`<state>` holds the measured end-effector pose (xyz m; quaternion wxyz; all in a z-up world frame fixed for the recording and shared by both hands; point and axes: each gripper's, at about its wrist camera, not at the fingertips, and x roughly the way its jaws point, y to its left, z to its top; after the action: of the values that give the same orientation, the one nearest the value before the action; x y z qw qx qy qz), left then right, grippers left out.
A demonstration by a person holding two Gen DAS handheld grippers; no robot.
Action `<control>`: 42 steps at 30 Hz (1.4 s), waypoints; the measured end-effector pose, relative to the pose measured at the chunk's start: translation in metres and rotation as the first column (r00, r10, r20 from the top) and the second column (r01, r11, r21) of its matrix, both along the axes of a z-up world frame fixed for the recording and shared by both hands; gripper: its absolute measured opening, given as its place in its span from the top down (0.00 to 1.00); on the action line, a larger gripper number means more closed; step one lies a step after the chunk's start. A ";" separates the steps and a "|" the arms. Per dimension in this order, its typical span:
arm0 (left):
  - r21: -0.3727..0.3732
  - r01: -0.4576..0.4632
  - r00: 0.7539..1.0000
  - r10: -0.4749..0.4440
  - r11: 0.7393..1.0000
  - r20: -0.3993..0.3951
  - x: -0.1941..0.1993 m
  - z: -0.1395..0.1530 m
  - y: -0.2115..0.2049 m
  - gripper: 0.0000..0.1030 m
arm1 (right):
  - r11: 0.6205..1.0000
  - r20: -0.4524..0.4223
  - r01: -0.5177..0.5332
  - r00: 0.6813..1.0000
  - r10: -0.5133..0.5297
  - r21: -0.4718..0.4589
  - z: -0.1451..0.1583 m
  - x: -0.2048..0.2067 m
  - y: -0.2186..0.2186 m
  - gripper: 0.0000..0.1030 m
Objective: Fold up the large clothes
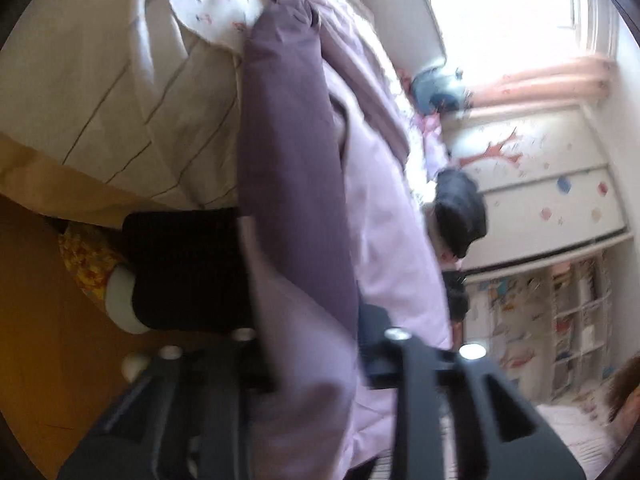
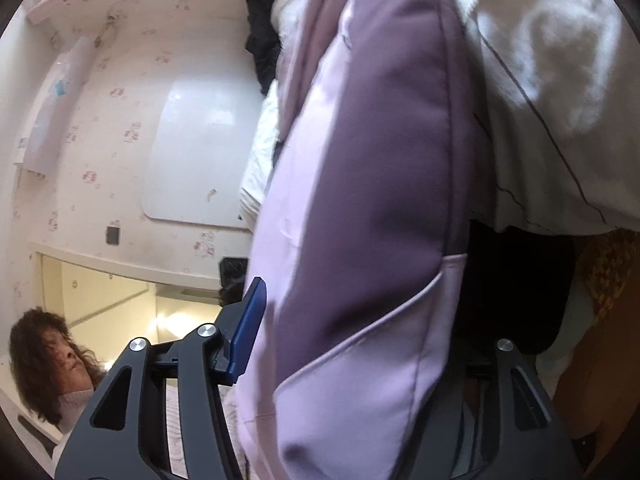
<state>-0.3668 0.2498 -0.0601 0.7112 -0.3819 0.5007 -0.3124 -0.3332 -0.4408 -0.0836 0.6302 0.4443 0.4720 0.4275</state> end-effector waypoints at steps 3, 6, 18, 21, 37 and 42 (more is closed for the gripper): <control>-0.047 -0.029 0.995 0.033 0.998 0.090 -0.008 0.028 0.000 0.81 | 1.000 0.070 0.016 0.997 -0.015 -0.005 0.023 -0.001 0.000 0.73; -0.083 0.002 0.995 0.006 0.997 0.100 -0.003 0.030 0.007 0.78 | 0.999 0.046 -0.036 0.998 0.038 -0.027 0.022 0.002 0.004 0.73; -0.094 -0.019 0.999 0.016 0.995 -0.032 -0.016 0.002 -0.018 0.76 | 1.000 0.069 0.022 0.997 -0.021 -0.013 0.023 -0.015 0.002 0.84; -0.100 -0.085 0.993 0.092 0.991 0.068 -0.022 0.052 -0.018 0.85 | 0.997 0.140 0.067 0.988 -0.073 0.048 0.054 -0.016 0.003 0.85; -0.021 0.240 0.970 -0.239 0.971 0.035 -0.066 0.040 -0.028 0.53 | 0.991 -0.016 -0.134 0.991 0.134 0.003 -0.003 -0.067 -0.031 0.57; -0.136 0.149 0.988 -0.155 0.979 -0.029 -0.053 -0.007 -0.017 0.20 | 0.989 -0.030 -0.088 0.995 0.092 0.120 -0.030 -0.068 -0.037 0.48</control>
<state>-0.4201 0.2333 -0.0676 0.6482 -0.3952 0.5202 -0.3911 -0.4009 -0.4777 -0.1140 0.5741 0.4668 0.4765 0.4748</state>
